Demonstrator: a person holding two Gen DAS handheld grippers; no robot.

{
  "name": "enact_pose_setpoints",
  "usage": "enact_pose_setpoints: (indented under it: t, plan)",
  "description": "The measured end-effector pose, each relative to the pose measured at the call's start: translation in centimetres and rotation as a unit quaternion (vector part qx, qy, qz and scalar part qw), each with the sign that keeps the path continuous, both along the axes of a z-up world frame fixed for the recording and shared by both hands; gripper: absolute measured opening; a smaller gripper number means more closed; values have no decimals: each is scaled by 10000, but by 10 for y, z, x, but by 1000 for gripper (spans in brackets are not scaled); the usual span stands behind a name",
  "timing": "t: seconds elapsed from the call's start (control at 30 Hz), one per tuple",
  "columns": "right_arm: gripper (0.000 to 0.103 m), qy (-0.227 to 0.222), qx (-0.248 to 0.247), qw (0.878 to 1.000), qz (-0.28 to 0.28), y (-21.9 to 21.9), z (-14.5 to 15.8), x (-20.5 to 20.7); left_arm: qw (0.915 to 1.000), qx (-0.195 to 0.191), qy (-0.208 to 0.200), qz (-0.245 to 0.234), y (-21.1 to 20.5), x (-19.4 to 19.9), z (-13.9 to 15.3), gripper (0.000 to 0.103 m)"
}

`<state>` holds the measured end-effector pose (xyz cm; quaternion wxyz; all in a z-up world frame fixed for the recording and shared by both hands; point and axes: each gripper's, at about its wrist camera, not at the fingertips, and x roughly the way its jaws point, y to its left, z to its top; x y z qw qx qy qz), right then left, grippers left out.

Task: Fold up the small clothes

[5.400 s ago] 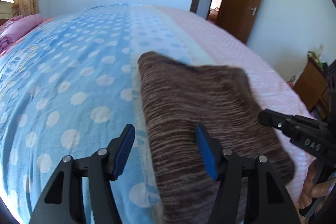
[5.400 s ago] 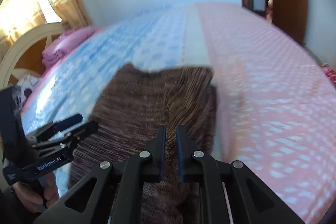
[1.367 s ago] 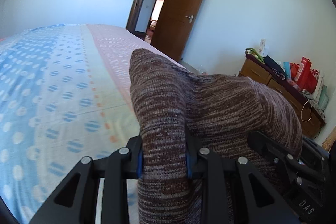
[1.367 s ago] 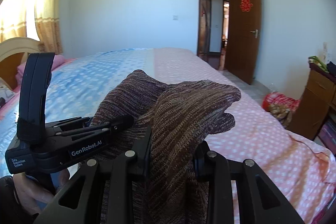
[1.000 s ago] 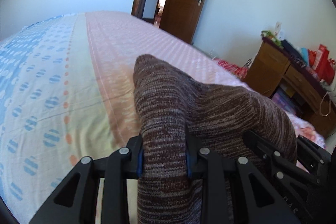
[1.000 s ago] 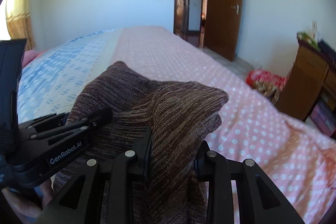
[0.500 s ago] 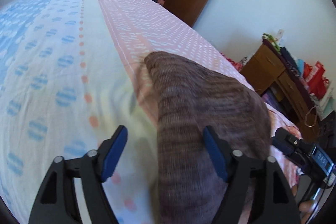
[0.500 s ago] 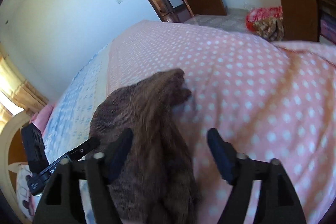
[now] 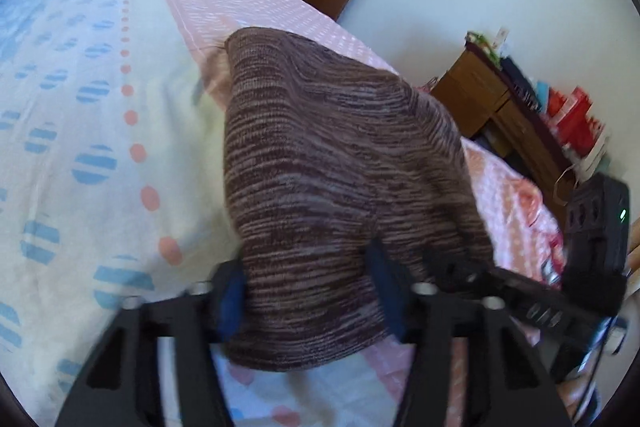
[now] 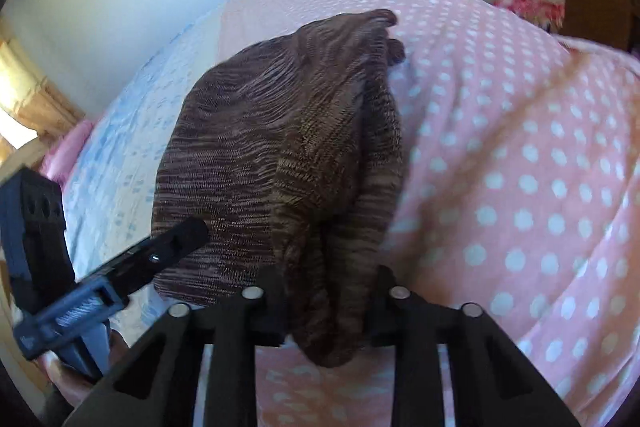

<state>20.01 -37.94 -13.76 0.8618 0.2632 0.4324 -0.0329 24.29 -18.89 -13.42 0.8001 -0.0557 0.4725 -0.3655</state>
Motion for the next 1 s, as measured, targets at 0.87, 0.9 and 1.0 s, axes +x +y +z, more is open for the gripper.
enact_pose_setpoints:
  t: [0.87,0.9,1.0]
  plan:
    - [18,-941,-1295,9867,296,23,81,-97,9871,984,-1002,766,55,-64,41,65]
    - [18,-986,-1513,9828,375,31,81,-84,9869,986,-1029,757,53,-63,44,68]
    - [18,-837,-1668,9809,548,49,66,-41,9783,1369,-1308,843,44,-66,48,69]
